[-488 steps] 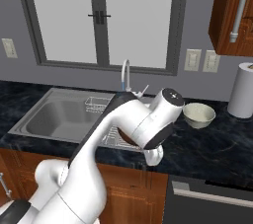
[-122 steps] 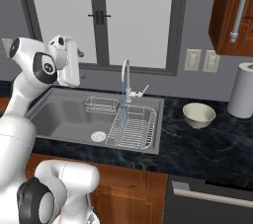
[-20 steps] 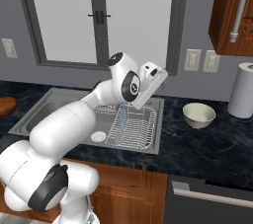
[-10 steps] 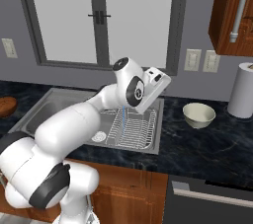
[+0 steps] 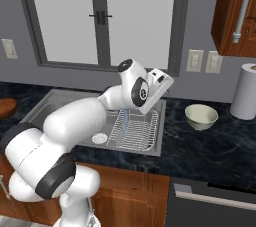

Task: Rinse each bowl for a few seconds and place them down in the sink or on the counter.

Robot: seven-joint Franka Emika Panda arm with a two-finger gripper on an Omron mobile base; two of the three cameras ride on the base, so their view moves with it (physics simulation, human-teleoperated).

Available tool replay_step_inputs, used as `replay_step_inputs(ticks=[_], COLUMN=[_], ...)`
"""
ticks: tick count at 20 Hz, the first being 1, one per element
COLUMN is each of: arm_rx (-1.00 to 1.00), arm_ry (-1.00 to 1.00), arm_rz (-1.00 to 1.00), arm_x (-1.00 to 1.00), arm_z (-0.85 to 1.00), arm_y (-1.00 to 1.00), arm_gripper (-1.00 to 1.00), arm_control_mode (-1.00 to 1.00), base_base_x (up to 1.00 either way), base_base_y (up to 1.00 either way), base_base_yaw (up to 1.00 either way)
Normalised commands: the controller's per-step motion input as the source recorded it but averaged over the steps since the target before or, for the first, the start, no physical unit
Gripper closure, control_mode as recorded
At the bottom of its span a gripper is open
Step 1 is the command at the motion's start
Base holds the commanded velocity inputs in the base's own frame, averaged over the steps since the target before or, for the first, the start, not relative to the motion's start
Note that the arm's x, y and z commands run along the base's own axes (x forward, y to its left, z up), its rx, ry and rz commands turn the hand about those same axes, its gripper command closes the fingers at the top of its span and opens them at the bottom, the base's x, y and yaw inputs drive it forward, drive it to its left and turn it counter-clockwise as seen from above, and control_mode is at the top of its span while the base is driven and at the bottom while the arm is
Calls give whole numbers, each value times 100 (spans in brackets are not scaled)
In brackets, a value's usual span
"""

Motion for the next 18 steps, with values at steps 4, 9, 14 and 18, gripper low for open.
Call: replay_step_inputs(ticks=[4, 9, 14, 18], arm_rx=[0, 0, 0, 0], arm_ry=[0, 0, 2, 4], arm_rz=[0, 0, 0, -1], arm_x=[25, 20, 20, 15], arm_z=[-12, -11, -10, -10], arm_y=[-10, -15, -15, -15], arm_gripper=[-100, -100, -100, -100], arm_control_mode=[-100, -100, -100, -100], base_base_x=[0, 0, 0, 0], base_base_y=[0, 0, 0, 0], base_base_yaw=[0, 0, 0, 0])
